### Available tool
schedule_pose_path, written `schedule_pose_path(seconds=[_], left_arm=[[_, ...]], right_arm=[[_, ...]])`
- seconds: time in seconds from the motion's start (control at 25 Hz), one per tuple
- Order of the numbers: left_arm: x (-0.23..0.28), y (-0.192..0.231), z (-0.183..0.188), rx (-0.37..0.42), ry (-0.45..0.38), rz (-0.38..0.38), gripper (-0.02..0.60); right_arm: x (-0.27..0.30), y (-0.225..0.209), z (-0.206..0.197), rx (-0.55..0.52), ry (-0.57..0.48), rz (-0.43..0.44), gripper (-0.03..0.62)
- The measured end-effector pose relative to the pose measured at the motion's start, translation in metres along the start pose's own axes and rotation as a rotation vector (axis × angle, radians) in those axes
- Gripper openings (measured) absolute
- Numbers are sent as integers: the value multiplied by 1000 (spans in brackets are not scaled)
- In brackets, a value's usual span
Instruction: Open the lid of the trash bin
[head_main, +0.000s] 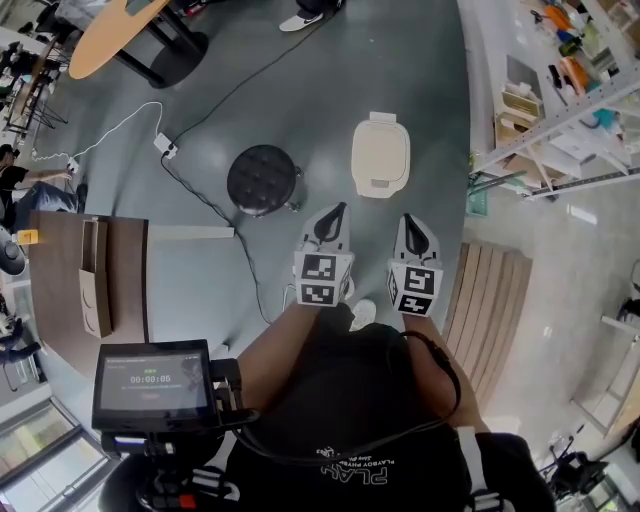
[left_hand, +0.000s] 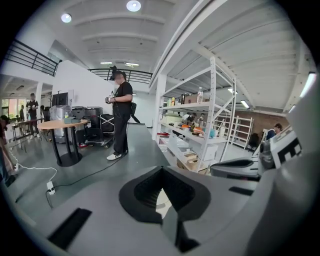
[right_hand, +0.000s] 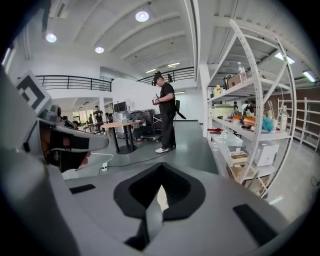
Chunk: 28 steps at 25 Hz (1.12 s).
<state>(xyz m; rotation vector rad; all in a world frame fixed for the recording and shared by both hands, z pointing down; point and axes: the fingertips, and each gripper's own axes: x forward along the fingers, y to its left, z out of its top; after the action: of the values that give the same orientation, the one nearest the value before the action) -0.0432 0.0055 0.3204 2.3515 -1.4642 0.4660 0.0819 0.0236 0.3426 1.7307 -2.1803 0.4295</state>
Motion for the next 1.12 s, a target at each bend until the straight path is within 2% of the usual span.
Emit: schedule_pose_path(seconds=[0.16, 0.28, 0.4, 0.88, 1.12], left_arm=[[19, 18, 3, -11, 13, -29, -2], [33, 31, 3, 31, 19, -51, -2], [46, 43, 7, 37, 23, -71, -2], [100, 72, 7, -51, 35, -114, -2], [114, 77, 12, -81, 21, -139, -2]], right_arm=[[26, 10, 10, -11, 16, 17, -3], [41, 18, 14, -13, 18, 20, -3], [56, 21, 16, 3, 24, 6, -3], [103, 12, 16, 18, 81, -50, -3], [121, 11, 10, 21, 104, -42, -3]])
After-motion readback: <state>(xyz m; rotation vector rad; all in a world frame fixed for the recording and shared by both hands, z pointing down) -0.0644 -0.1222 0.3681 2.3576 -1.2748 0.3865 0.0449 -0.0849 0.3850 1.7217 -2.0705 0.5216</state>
